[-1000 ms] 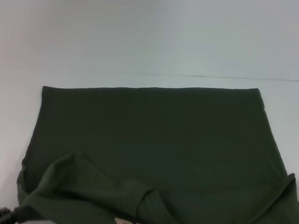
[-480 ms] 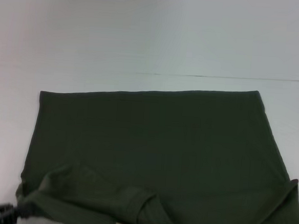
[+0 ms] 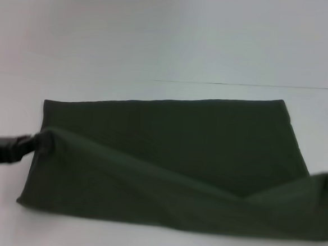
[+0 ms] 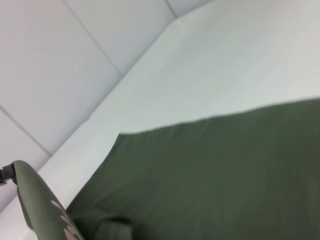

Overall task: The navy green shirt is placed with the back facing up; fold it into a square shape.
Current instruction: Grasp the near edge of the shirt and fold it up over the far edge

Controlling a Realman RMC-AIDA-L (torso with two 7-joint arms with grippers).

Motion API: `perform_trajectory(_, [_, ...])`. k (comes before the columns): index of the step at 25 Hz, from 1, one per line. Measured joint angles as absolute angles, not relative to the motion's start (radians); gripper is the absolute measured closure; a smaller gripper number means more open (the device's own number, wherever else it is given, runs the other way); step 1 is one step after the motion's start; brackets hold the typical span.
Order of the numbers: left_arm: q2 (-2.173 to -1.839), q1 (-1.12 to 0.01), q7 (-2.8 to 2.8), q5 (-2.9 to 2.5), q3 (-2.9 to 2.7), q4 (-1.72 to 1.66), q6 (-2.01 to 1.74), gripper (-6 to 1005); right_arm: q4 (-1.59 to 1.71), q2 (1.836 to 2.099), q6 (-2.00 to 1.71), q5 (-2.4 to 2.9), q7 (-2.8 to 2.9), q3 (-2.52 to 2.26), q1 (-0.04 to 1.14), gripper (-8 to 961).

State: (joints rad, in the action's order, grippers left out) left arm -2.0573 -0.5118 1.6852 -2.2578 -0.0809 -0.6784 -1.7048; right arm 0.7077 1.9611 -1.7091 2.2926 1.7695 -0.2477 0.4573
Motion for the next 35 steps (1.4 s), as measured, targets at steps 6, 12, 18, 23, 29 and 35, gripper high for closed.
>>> perform_trajectory(6, [-2.05, -0.625, 1.686, -2.256, -0.086, -0.627, -1.476, 992, 0.646, 1.953, -1.531, 2.287, 1.783, -0.26, 0.565, 923])
perform_trajectory(12, [-2.056, -0.709, 1.684, -2.254, -0.098, -0.592, -1.254, 993, 0.558, 1.945, -1.316, 2.288, 1.784, -0.315, 0.666, 924])
perform_trajectory(18, [-2.069, -0.778, 1.674, -2.239, -0.12, -0.549, -1.021, 987, 0.472, 1.956, -1.044, 2.287, 1.784, -0.384, 0.759, 923])
perform_trajectory(23, [-2.083, -0.807, 1.652, -2.19, -0.196, -0.531, -0.893, 979, 0.428, 1.969, -0.888, 2.287, 1.779, -0.402, 0.808, 922])
perform_trajectory(29, [-2.094, -0.815, 1.643, -2.088, -0.333, -0.535, -0.78, 970, 0.427, 1.972, -0.834, 2.265, 1.776, -0.402, 0.839, 921])
perform_trajectory(35, [-2.097, -0.815, 1.584, -1.993, -0.371, -0.523, -0.72, 961, 0.424, 1.97, -0.797, 2.226, 1.769, -0.406, 0.848, 920])
